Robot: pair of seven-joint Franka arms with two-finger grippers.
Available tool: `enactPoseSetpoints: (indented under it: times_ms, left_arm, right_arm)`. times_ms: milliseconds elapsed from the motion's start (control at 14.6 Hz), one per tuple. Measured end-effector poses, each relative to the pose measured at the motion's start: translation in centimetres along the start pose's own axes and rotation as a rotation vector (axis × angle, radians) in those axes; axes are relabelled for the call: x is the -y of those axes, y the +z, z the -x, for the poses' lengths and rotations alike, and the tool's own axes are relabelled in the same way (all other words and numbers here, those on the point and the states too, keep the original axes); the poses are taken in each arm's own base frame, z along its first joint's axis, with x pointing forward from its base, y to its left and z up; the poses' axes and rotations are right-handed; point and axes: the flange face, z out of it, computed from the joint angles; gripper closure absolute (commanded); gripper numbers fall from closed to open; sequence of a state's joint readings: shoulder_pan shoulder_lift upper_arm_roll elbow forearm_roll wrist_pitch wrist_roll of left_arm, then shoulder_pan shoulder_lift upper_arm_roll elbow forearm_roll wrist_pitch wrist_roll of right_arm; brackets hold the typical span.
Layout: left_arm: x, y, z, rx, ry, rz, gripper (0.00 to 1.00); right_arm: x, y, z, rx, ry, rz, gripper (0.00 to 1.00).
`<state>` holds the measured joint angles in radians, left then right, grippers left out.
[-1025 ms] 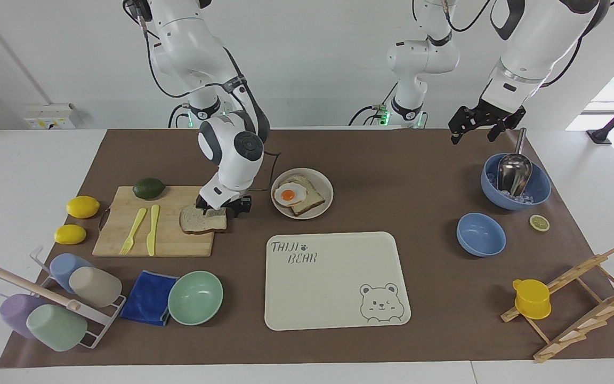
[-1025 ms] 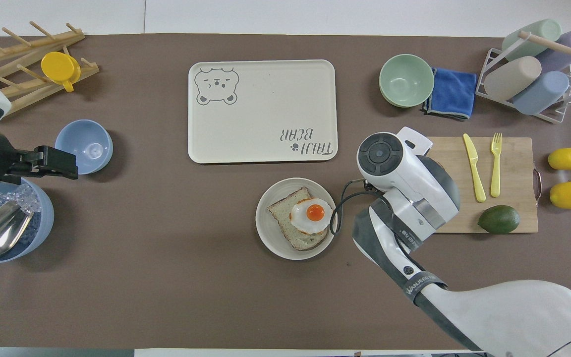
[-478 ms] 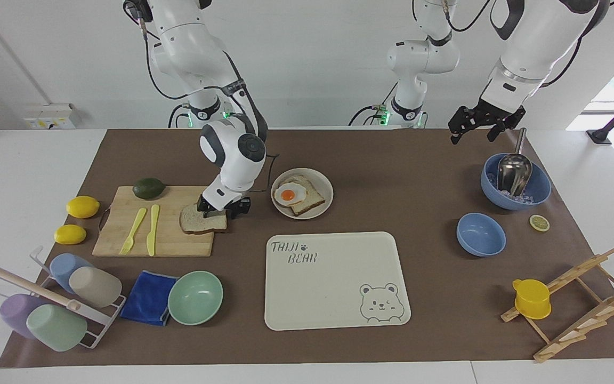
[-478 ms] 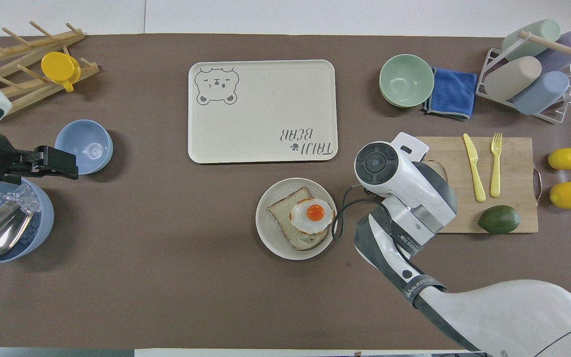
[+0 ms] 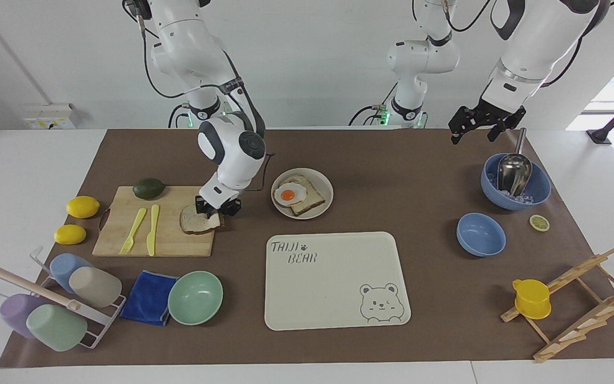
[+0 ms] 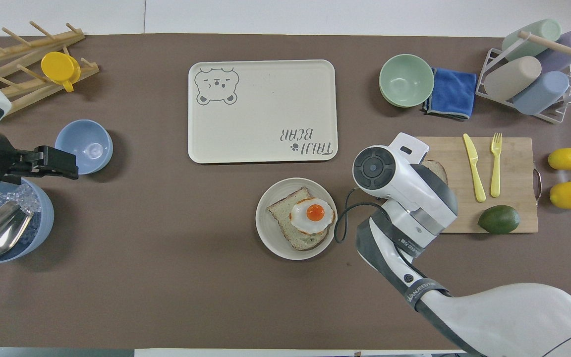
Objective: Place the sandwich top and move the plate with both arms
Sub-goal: 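Carry the bread slice over the plate and lower it onto the egg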
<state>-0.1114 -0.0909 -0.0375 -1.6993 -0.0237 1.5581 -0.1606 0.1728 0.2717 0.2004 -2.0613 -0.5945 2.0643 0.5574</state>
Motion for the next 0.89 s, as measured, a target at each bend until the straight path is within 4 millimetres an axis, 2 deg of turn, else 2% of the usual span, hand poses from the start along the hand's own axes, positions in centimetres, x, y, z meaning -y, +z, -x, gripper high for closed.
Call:
enactPoseSetpoints:
  times_ms: [68,137,273,410,547,683,888]
  left_arm:
    - [0.0,0.0,0.0,0.0,0.0,0.0,0.0]
    - [0.0,0.0,0.0,0.0,0.0,0.0,0.0]
    - [0.0,0.0,0.0,0.0,0.0,0.0,0.0]
    - [0.0,0.0,0.0,0.0,0.0,0.0,0.0]
    - [0.0,0.0,0.0,0.0,0.0,0.0,0.0]
    - [0.0,0.0,0.0,0.0,0.0,0.0,0.0]
    - [0.1,0.0,0.0,0.0,-0.002,0.0,0.0]
  right_arm:
    - [0.4,-0.7,0.0,0.007,-0.006,0.01,1.0]
    - [1.2,-2.3,-0.1,0.016,-0.01,0.019,1.0]
    - [3.7,-7.4,-0.1,0.022,-0.021,0.009,1.0]
    - [7.4,-14.1,0.8,-0.014,-0.049,-0.024,1.0]
    - [10.6,-18.4,2.2,-0.045,-0.042,-0.058,1.0]
    - [13.0,-20.0,3.1,-0.041,-0.003,-0.113,1.0]
    - [16.0,-20.4,3.4,-0.035,0.047,-0.207,1.0]
